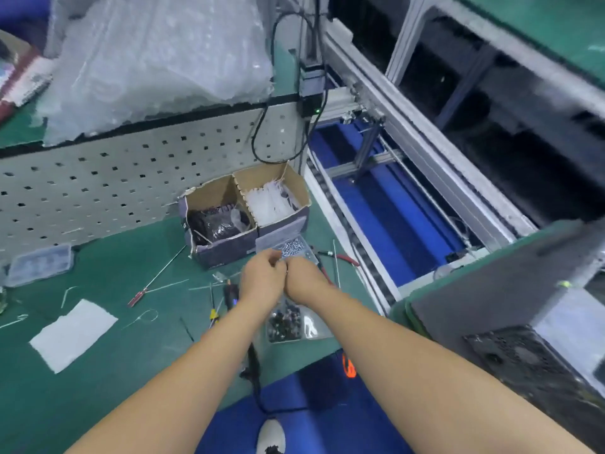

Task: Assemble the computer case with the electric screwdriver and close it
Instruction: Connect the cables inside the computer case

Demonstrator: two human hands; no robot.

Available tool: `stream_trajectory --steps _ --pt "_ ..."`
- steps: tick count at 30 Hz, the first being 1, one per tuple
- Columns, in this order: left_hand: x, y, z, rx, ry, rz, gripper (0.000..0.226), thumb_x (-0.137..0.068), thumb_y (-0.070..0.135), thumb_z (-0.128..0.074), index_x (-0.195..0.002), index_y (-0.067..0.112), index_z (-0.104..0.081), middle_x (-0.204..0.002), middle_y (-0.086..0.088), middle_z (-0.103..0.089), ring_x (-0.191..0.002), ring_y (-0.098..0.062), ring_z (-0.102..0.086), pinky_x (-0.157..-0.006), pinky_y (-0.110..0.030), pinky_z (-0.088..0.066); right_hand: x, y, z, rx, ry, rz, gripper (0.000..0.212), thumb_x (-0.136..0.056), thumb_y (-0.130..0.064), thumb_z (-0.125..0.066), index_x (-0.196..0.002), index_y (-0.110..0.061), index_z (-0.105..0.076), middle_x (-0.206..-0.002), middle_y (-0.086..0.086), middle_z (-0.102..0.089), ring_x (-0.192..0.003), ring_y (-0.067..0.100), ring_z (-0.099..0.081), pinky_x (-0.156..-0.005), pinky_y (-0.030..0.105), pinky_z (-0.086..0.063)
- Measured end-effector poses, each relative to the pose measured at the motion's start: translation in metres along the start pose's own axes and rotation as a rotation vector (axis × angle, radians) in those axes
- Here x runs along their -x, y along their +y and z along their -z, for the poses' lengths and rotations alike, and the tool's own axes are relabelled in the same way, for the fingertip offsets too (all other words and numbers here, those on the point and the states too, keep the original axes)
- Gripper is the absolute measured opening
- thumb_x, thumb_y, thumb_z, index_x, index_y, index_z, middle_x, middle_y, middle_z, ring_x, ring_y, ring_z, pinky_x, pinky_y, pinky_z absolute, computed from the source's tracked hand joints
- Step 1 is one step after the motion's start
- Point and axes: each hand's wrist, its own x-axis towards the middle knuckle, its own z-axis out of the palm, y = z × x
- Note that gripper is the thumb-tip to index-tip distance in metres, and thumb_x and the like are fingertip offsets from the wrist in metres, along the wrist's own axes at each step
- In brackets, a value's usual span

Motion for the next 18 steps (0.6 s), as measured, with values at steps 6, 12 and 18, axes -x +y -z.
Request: stream_trajectory --steps 6,12,18 --pt "0.069 0.168 -0.074 0.061 -0.167 -0.395 0.027 -0.090 0.012 -0.059 -0.108 0.021 -0.076 -0.107 0.001 -0.076 -0.094 -0.015 -0.069 -0.072 -0.010 -0.049 0.119 0.112 0.147 0.016 0.319 -0.012 0.023 -0.096 -0.016 -0.054 -0.111 -0.012 -0.070 -0.113 0.015 -0.073 -0.105 0.037 -0.067 -0.070 0.034 -0.042" --pt "0.196 0.270 -0.196 -0.049 -0.479 -0.769 0.021 -0.089 0.019 -0.062 -0.095 0.035 -0.075 -0.097 0.015 -0.076 -0.096 -0.008 -0.068 -0.087 -0.031 -0.052 0.292 0.281 0.210 -0.062 0.574 -0.218 0.017 -0.099 -0.024 -0.050 -0.101 -0.023 -0.066 -0.110 0.009 -0.071 -0.100 0.034 -0.064 -0.076 0.038 -0.049" --pt "0.279 0.289 -0.298 -0.264 -0.583 -0.950 0.014 -0.092 0.024 -0.064 -0.100 0.032 -0.074 -0.091 0.017 -0.070 -0.091 -0.005 -0.064 -0.072 -0.012 -0.040 0.398 0.414 0.180 -0.074 0.695 -0.435 0.011 -0.100 -0.023 -0.050 -0.092 -0.026 -0.057 -0.089 0.000 -0.059 -0.080 0.027 -0.055 -0.066 0.034 -0.042"
